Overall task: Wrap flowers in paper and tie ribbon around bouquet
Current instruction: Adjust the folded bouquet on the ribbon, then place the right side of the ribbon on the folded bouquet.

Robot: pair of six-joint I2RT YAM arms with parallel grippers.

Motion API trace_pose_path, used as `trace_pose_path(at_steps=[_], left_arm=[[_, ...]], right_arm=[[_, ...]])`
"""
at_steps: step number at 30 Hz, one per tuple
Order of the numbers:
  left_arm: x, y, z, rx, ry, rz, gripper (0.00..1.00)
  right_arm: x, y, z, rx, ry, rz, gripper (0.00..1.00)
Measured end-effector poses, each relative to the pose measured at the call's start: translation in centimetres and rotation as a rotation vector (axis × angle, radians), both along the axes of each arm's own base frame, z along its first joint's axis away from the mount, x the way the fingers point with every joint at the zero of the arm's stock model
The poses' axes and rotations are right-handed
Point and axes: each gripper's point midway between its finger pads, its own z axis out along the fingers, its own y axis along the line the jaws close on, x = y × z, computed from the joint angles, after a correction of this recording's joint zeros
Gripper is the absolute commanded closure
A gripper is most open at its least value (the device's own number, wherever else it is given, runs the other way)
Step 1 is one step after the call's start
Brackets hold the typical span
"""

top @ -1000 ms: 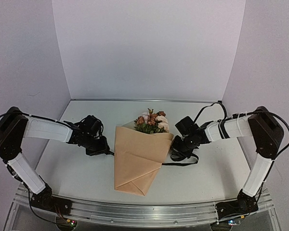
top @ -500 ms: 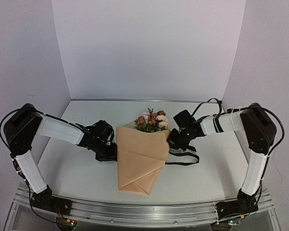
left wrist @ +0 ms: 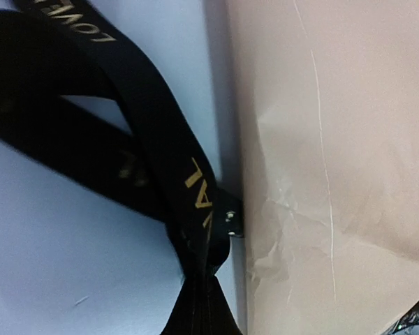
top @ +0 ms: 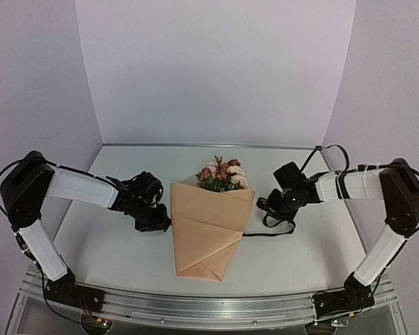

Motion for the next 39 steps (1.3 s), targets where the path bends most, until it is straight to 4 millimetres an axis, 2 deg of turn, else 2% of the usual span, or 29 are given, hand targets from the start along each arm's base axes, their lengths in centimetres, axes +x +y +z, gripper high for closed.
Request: trace_pose_path(at_steps=[2, 4, 7, 11, 14, 16, 18, 22, 25, 27, 30, 34, 37, 39], left_arm=[[0.3, 1.8, 1.2, 0.021, -0.030, 0.054, 1.00], [0.6, 3.9, 3.3, 0.036, -0.075, 0.121, 1.00], [1.4, 6.7, 7.9, 0.029, -0.189, 0.217, 1.00], [1.1, 9.2, 13.2, 0.011, -0.310, 0.288, 1.00], [0.5, 10.2, 15.9, -0.001, -0.360, 0.300, 1.00], [0.1, 10.4, 17.8, -0.026, -0.398, 0.288, 1.00], [-0.4, 10.1, 20.2, -0.072, -0.440, 0.259, 1.00], [-1.3, 7.3, 25.2, -0.228, -0.518, 0.122, 1.00], [-1.7, 3.4, 28.1, -0.343, -0.560, -0.041, 1.00], [-2.0, 0.6, 28.9, -0.398, -0.571, -0.144, 1.00], [-2.9, -4.4, 28.6, -0.453, -0.565, -0.320, 1.00], [-5.0, -10.4, 27.5, -0.504, -0.568, -0.547, 1.00], [-5.9, -13.0, 26.0, -0.539, -0.558, -0.659, 1.00], [-5.7, -14.2, 25.0, -0.551, -0.560, -0.698, 1.00]], right_arm=[[-1.8, -2.0, 1.4, -0.027, -0.039, -0.021, 1.00], [-3.4, -3.4, 3.1, -0.045, -0.088, -0.035, 1.00], [-5.7, -4.0, 6.0, -0.046, -0.183, -0.027, 1.00], [-8.3, -2.6, 9.9, -0.017, -0.309, 0.040, 1.00], [-9.9, -1.1, 11.8, -0.014, -0.372, 0.114, 1.00], [-10.4, 0.0, 12.8, -0.017, -0.393, 0.164, 1.00], [-10.0, 1.0, 14.1, -0.024, -0.411, 0.194, 1.00], [-8.1, 4.6, 17.0, -0.024, -0.440, 0.273, 1.00], [-6.2, 8.2, 18.5, -0.010, -0.458, 0.338, 1.00], [-5.0, 10.2, 18.6, 0.000, -0.458, 0.375, 1.00], [-3.3, 13.2, 17.8, 0.054, -0.427, 0.422, 1.00], [-0.5, 16.3, 15.1, 0.149, -0.356, 0.453, 1.00], [1.0, 18.1, 12.9, 0.212, -0.300, 0.471, 0.99], [1.8, 19.2, 11.4, 0.261, -0.263, 0.478, 0.90]])
